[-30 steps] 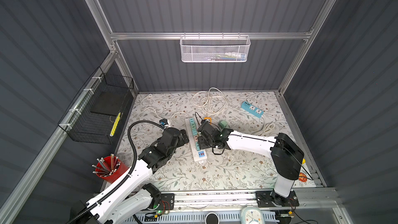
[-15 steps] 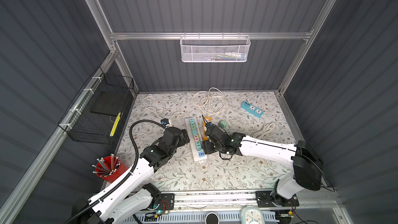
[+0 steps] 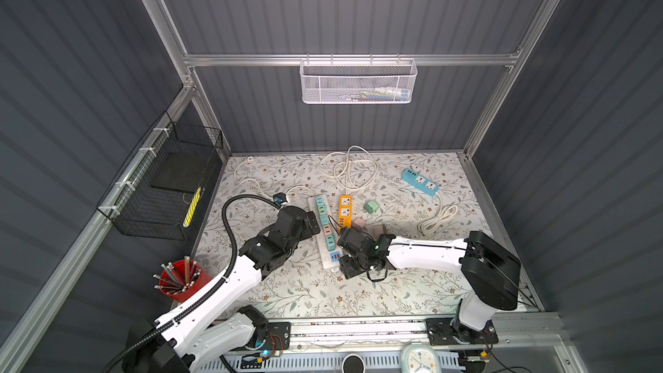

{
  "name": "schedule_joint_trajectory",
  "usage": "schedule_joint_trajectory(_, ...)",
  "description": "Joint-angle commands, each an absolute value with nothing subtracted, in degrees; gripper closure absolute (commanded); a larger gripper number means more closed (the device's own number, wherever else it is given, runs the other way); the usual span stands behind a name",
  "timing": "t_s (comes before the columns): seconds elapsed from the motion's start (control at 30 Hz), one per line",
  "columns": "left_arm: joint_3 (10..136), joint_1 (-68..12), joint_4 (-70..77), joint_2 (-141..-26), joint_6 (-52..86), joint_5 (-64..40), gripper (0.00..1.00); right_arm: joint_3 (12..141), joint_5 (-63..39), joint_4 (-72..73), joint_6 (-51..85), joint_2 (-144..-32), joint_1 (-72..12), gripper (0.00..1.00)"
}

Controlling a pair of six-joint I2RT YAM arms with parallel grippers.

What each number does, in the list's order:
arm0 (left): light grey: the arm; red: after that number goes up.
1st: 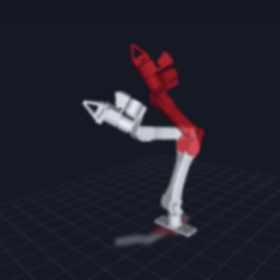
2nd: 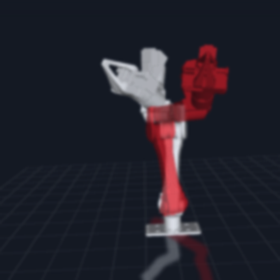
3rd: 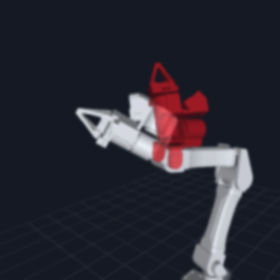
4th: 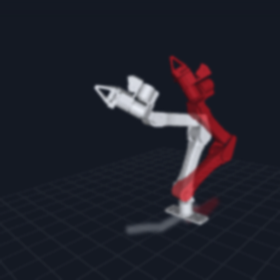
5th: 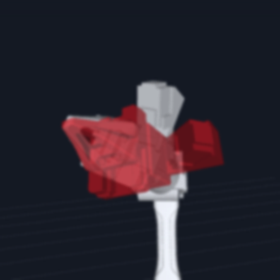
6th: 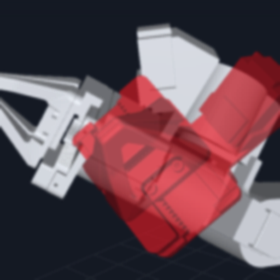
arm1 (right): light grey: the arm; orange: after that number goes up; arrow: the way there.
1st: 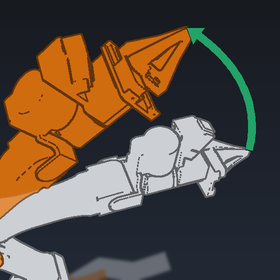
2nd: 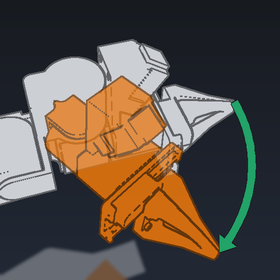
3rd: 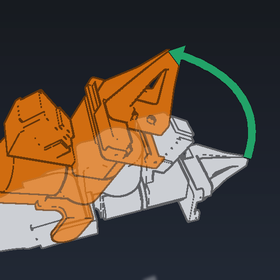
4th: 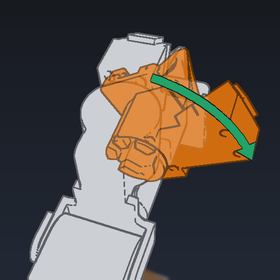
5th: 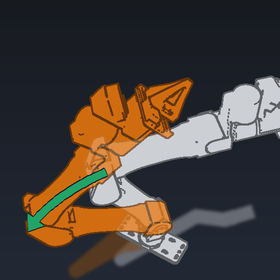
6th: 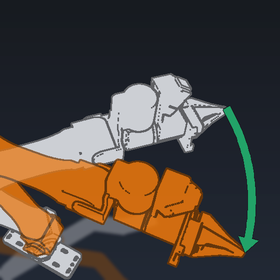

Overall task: Insert plugs into power strip
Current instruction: Move the socket to the center of the table.

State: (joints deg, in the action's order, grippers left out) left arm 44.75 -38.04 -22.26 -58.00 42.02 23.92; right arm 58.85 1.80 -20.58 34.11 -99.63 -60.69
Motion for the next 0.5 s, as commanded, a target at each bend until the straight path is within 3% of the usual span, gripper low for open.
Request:
schedule_joint_trajectory(0.0,46.41,-37.97,-21.9,-58.01,41.57,23.31,0.0,60.32,3.02,-18.28,33.51,-102.21,-59.33,0.49)
schedule_joint_trajectory(0.2,47.08,-37.97,-23.48,-56.61,40.97,24.43,0.0,65.86,1.82,-13.88,30.07,-106.8,-57.5,0.6)
schedule_joint_trajectory(0.47,47.68,-37.97,-24.67,-56.78,41.48,24.37,0.0,80.89,-1.39,-15.43,27.73,-117.69,-55.56,0.63)
